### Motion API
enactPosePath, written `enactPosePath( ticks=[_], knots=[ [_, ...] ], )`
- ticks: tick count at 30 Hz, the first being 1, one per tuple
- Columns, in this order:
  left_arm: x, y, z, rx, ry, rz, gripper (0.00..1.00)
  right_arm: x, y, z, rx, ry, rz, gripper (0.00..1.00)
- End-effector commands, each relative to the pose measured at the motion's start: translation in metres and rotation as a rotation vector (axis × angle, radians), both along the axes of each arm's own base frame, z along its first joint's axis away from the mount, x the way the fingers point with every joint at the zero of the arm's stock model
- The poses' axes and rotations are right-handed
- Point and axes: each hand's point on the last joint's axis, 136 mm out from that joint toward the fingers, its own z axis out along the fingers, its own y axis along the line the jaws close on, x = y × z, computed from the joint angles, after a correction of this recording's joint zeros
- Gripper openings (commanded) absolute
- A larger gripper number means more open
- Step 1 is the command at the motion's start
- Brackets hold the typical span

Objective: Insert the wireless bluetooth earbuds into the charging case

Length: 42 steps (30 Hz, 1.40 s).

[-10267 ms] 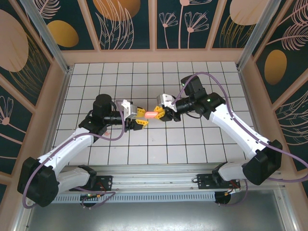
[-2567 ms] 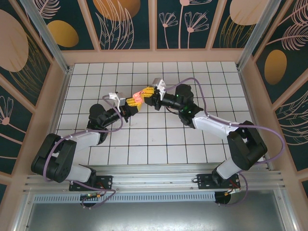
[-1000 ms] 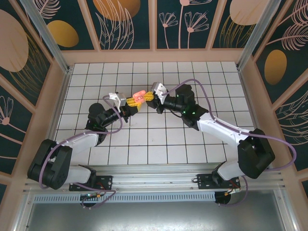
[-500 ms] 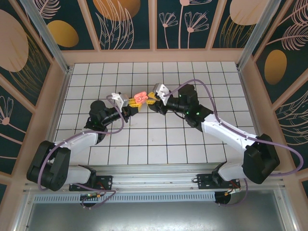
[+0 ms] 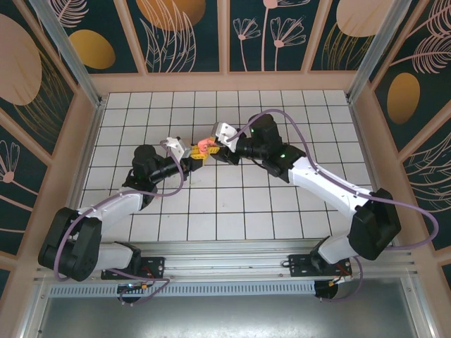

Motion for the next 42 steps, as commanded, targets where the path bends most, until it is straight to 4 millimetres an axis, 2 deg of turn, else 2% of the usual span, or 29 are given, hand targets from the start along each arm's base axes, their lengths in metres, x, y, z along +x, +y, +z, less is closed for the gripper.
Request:
enactPosePath(
  ticks=[1,21,36,42],
  knots=[
    [-0.003,-0.002,0.02,-0.005,-0.07,-0.028,0.07,-0.001,0.006,0.005,-0.02,-0.027,0.025,0.35],
    [-0.011,-0.003,0.023,0.014,-0.101,-0.055,0.07,0.003,0.014,-0.003,-0.026,-0.014,0.039,0.34],
    [-0.008,-0.001,0.023,0.032,-0.109,-0.039,0.07,0.001,0.013,-0.008,-0.031,0.008,0.04,0.18],
    [-0.009,-0.001,0.026,0.007,-0.108,-0.044,0.07,0.0,0.0,0.005,0.08,0.016,0.01,0.16]
  ],
)
